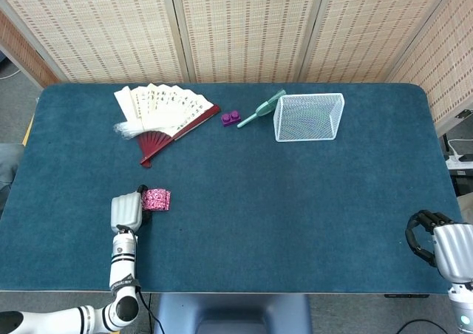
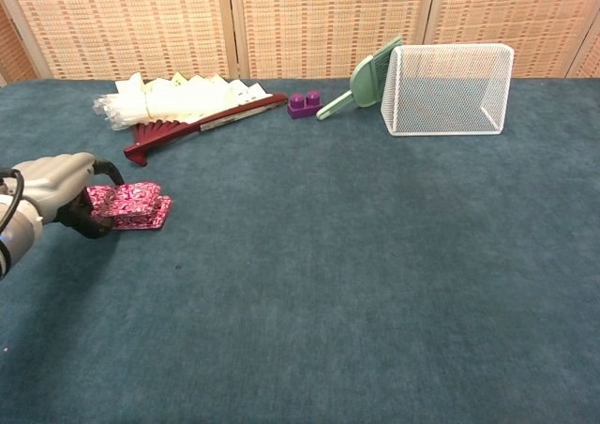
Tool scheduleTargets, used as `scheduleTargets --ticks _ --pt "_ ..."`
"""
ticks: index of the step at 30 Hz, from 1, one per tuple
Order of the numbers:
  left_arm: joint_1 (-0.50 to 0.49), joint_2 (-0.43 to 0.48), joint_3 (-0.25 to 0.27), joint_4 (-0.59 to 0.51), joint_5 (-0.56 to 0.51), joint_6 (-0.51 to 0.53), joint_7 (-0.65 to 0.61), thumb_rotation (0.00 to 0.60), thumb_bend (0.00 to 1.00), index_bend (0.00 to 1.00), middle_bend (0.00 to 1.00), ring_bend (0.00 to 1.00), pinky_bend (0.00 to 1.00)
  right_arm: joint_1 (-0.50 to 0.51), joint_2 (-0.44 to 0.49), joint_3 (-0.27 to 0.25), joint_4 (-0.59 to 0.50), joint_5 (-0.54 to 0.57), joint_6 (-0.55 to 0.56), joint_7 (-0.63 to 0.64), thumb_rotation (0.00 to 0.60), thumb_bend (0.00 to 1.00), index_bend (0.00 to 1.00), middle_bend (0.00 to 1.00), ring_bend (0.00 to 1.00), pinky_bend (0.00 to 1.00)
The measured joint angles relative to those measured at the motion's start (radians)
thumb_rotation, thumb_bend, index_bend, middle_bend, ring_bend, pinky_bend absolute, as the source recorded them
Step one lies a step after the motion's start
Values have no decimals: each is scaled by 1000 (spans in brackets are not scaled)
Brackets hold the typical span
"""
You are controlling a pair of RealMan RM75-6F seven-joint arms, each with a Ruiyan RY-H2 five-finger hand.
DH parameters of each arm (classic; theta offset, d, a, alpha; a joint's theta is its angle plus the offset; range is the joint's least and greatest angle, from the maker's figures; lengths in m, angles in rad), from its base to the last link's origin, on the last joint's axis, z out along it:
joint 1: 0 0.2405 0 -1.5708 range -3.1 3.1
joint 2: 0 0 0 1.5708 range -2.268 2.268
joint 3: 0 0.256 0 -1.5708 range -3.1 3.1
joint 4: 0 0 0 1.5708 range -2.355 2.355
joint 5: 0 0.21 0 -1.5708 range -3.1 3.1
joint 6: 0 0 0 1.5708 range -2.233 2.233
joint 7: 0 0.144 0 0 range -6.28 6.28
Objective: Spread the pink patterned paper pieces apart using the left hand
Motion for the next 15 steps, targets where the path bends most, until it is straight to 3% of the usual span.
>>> scheduleTargets --ticks 6,15 --pt "11 26 6 -13 5 -3 -7 600 423 414 1000 1000 1000 1 -1 0 -1 1 -2 -3 600 464 726 550 586 888" --pt "89 171 66 -58 109 20 -94 600 422 417 1000 1000 1000 2 -4 0 -4 3 -7 -12 600 465 726 550 587 888"
